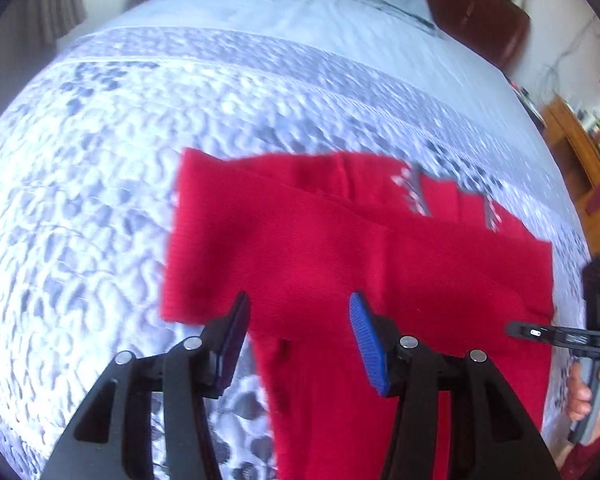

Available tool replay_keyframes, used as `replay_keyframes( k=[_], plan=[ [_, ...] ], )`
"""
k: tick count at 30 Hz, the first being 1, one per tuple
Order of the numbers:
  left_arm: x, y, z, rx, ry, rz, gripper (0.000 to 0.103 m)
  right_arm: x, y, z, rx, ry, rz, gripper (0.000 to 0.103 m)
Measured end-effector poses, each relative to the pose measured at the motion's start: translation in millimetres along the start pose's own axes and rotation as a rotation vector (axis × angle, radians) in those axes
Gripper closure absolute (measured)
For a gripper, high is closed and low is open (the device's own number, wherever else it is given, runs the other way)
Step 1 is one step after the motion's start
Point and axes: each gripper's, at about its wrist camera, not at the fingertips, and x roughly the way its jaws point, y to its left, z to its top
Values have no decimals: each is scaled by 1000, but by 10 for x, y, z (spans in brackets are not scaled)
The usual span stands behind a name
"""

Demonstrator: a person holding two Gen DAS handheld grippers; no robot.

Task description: Fold small clothes

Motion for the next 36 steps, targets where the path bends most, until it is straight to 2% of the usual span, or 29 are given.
replay_keyframes(
  k=[1, 3, 6, 10, 13, 14, 17, 19, 21, 23, 26, 27, 28, 33, 36],
  plan=[
    [-1, 55, 42, -18, -13, 19, 50, -159, 35, 35, -13, -23, 24, 99],
    [5, 153, 117, -57, -30, 42, 50, -409, 94, 108, -46, -66, 6, 99],
    [80, 174, 197, -83, -33, 84, 50, -856, 124, 284, -117, -151, -123, 99],
    [296, 26, 236, -51, -4, 118, 50, -1149, -133, 405, -98, -168, -214, 99],
    [504, -116, 195, -12, 28, 199, 50, -1150, -424, 417, -53, -157, -262, 99],
    [617, -158, 190, -1, 48, 244, 50, -1055, -537, 415, -44, -128, -271, 99],
    [773, -188, 188, 7, 52, 284, 48, -778, -757, 407, -30, -55, -313, 93],
    [760, -202, 212, 10, 53, 281, 50, -688, -869, 380, -15, -45, -336, 87],
    [687, -189, 234, 1, 45, 236, 50, -714, -968, 350, 10, -70, -285, 75],
    [645, -180, 285, -3, 38, 199, 50, -739, -1033, 320, 25, -80, -260, 77],
    [756, -170, 331, 7, 59, 218, 50, -745, -1090, 263, 25, -70, -244, 80],
    [809, -168, 325, 14, 63, 229, 48, -723, -1087, 227, 16, -62, -266, 92],
    [857, -168, 321, 25, 63, 240, 47, -704, -1084, 240, 13, -56, -292, 98],
    [898, -161, 287, 38, 60, 246, 45, -654, -1175, 222, 78, -32, -283, 100],
    [875, -141, 297, 39, 65, 234, 45, -688, -1115, 187, 60, -44, -310, 100]
  ],
)
